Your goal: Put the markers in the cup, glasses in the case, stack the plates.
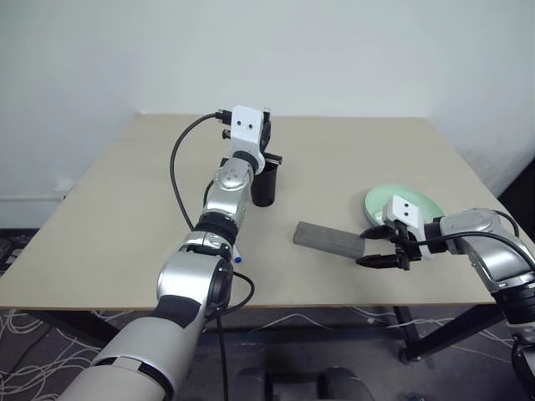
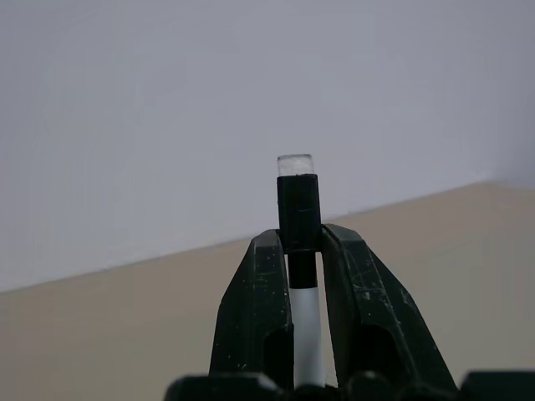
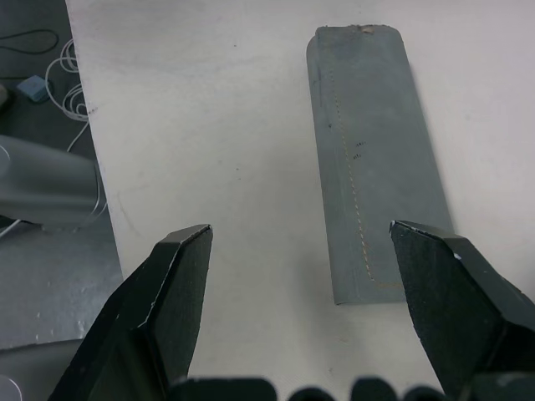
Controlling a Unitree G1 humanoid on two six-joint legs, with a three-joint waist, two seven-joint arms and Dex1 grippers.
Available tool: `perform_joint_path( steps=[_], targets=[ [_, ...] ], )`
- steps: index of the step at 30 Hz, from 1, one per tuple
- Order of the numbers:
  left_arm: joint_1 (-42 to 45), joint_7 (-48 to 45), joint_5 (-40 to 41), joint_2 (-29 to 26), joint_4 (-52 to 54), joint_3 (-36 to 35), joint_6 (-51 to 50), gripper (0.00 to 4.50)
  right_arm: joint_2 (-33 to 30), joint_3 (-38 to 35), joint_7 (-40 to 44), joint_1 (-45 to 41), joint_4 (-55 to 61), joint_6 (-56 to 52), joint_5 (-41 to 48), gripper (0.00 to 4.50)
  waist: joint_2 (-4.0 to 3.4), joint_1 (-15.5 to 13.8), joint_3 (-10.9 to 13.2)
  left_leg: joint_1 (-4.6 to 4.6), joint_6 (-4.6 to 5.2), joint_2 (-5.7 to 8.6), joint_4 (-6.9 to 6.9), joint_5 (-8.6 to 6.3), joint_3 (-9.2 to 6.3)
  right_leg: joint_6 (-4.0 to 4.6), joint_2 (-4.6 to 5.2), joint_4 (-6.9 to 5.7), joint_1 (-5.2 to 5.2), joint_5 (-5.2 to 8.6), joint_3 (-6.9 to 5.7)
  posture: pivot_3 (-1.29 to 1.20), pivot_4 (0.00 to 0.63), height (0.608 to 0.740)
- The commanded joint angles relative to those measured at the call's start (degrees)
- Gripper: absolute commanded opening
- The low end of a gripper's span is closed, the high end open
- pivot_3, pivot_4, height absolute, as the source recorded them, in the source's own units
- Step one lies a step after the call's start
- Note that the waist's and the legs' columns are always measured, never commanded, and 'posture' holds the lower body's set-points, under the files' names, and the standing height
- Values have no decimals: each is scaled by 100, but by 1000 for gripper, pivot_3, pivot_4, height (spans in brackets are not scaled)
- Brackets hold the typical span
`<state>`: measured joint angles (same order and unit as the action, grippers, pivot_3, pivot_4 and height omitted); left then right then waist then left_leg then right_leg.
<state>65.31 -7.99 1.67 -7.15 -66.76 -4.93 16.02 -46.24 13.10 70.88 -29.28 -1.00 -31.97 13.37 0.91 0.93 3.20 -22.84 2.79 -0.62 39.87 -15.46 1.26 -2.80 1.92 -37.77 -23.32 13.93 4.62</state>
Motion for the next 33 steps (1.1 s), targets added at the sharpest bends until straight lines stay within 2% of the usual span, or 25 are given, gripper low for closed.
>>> perform_joint_path(
  steps=[1,10,23,26,27,30,33],
  targets=[
    [232,112,-91,-50,11,-7,211,126,-4,-165,-30,-101,210,-35,88,3698,0,0,0,0,0,0,0,0,0,0,0,0,0,0,0,0,0,740],
    [181,330,-314,-79,-148,58,396,126,4,-163,-61,-99,249,-90,112,3698,0,0,0,0,0,0,1,0,-1,0,0,0,0,0,-2,0,0,740],
    [128,429,-406,-35,-157,63,465,4475,-12,-174,-60,-69,304,-111,137,3698,1,-1,-1,-1,0,0,2,0,-2,0,0,-1,1,-1,-4,0,0,740],
    [153,364,-405,-32,7,97,339,4475,-12,-172,-77,-49,316,-114,142,3698,1,-1,-1,-1,0,0,2,0,-2,0,0,-1,1,-1,-4,0,0,740],
    [170,376,-408,-38,97,110,220,4475,-16,-174,-81,-37,325,-116,147,3698,1,-1,-1,-1,0,0,2,0,-2,0,0,-1,1,-1,-4,0,0,740],
    [320,848,-782,-146,547,396,-1064,4475,-35,-188,-91,2,349,-120,152,3698,1,1,-1,-3,0,0,4,0,-3,0,0,-2,1,-1,-5,0,0,740],
    [455,1596,-458,23,1810,-28,-3589,4475,-50,-205,-95,40,356,-114,150,3698,2,8,0,-9,0,0,8,0,-8,-2,0,-4,-3,-1,-7,0,0,740]
  ],
)
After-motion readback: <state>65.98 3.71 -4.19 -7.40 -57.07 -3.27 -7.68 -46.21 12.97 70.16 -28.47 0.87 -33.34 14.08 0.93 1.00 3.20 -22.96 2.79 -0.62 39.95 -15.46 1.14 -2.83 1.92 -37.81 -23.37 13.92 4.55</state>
